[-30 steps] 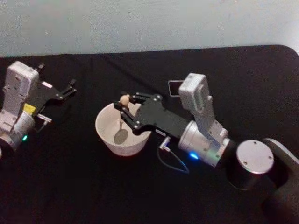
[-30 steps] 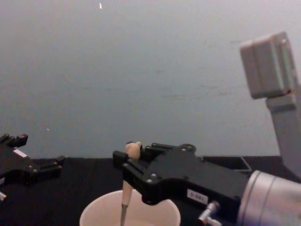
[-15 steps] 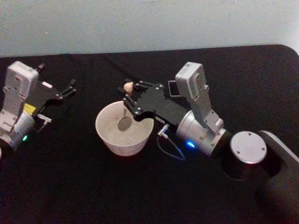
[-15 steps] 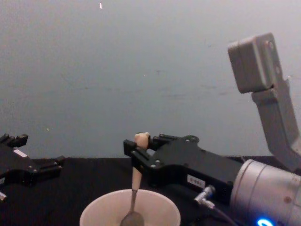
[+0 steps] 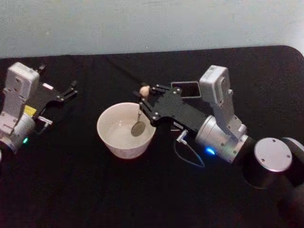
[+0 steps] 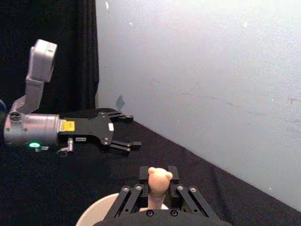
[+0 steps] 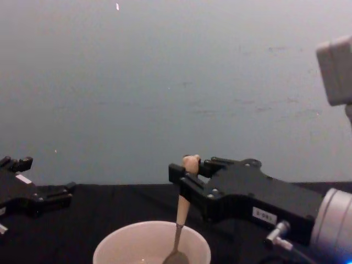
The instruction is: Pick up the stirring spoon with one hand, stir inside the cup, then place it back in its original position.
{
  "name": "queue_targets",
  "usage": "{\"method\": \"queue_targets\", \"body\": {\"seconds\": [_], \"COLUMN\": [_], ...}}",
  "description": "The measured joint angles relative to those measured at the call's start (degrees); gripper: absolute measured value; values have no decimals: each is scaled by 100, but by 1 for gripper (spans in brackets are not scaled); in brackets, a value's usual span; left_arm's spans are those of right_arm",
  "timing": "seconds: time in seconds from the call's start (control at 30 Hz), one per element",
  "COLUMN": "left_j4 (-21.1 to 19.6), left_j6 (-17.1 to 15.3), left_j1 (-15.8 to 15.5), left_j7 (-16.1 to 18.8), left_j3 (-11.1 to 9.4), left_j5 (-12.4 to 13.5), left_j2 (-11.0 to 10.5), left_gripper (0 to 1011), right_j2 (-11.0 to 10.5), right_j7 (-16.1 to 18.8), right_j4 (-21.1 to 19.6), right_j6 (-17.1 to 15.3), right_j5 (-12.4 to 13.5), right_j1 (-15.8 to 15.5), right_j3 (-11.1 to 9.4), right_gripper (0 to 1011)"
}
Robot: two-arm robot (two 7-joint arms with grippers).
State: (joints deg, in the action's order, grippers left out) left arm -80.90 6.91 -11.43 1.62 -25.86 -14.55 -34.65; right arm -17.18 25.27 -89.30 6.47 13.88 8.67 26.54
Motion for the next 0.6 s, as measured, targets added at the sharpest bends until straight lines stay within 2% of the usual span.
{"method": "queue_targets", "body": {"seconds": [0.33,0.6], "left_j4": [0,0], "left_j6": [0,0], "left_j1": [0,0], "left_j7": [0,0], "left_j3": [0,0], "left_j5": [0,0], "left_j2": [0,0], "left_gripper": [1001,1001], "right_j2": [-157,-92], "right_j7": [101,118], "right_j4": [-191,-229], "right_j6": [1,-9], "right_j5": [26,9], "right_j1": [-174,-169], "right_j3": [101,223], "right_gripper": [230,230]}}
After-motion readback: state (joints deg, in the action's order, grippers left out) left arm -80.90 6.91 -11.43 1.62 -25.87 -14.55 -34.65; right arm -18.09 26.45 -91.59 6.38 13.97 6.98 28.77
